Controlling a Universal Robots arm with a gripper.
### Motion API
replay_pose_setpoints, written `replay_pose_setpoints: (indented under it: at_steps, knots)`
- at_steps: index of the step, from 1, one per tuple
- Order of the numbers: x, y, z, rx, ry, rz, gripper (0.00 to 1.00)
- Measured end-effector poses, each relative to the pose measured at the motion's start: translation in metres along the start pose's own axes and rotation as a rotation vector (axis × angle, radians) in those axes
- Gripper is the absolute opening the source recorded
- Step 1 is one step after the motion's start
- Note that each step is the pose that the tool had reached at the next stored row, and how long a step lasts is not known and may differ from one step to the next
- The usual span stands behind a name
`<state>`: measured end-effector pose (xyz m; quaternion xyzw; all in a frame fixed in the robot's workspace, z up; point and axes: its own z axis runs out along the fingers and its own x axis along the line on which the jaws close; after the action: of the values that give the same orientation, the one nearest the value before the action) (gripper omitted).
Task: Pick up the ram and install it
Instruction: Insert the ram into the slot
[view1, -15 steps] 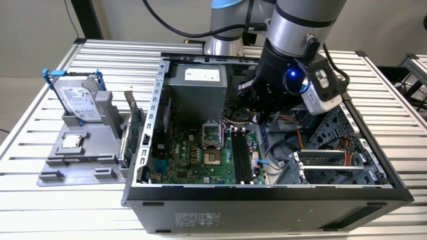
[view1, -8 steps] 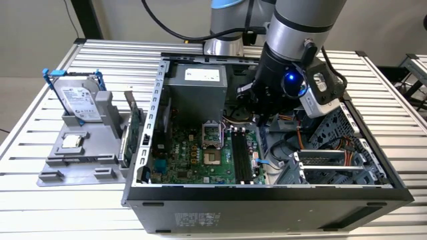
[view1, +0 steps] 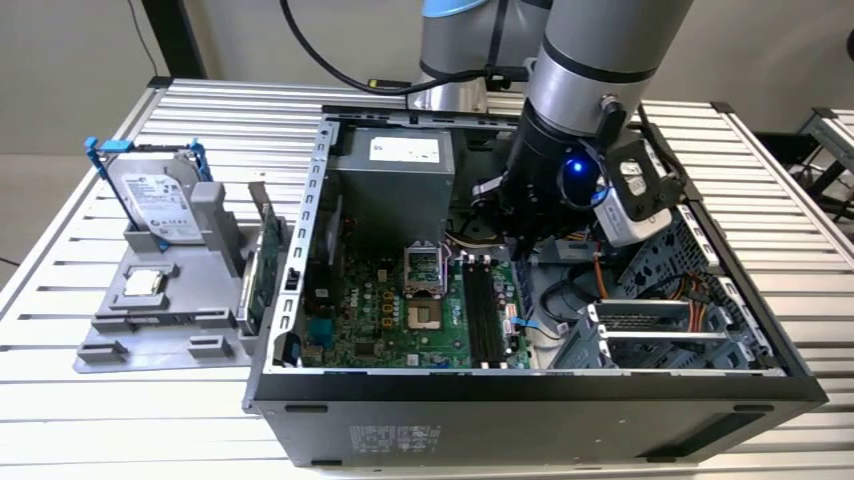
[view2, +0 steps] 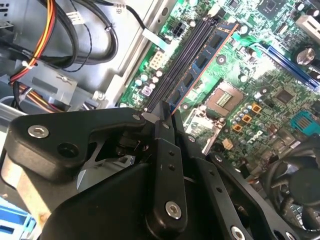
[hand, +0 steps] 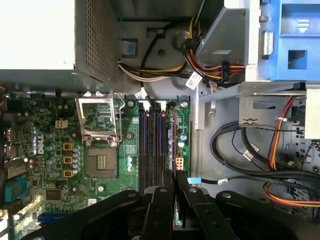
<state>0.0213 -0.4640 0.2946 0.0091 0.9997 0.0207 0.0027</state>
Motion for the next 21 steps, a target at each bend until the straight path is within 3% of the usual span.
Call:
replay_pose_setpoints:
  at_steps: [10,21]
  knots:
    - [0.0,-0.0002,0.0015,-0.0002,-0.0001,0.0,0.0]
    - [0.0001,-0.0006,0.0206,0.0003,0.0002,-0.001,0.0]
